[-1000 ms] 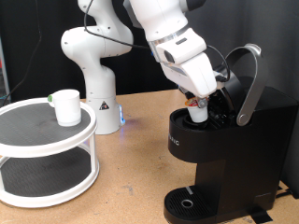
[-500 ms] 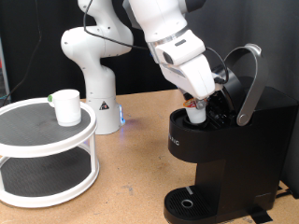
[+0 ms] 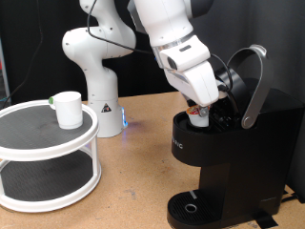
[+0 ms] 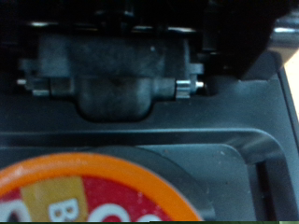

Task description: Make a cup of coffee with the keurig machine

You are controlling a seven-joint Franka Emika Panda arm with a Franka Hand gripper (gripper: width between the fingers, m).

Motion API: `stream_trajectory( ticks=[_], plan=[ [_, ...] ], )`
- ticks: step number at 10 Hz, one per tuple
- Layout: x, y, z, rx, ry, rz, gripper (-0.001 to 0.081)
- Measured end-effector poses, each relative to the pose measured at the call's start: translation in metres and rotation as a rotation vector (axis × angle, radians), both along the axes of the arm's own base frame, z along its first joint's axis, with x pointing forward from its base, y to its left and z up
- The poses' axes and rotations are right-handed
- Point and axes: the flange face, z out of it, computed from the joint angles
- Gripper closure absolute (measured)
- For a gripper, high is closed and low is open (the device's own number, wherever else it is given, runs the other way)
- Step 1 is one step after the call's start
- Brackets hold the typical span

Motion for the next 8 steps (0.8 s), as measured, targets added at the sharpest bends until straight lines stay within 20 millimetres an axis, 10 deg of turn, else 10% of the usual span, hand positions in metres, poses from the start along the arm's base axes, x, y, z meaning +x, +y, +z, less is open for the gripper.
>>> stream_trajectory(
  ticks=[8],
  plan=[
    [0.005,0.005,-0.017,-0.013,0.01,-0.001,0.0306]
  ],
)
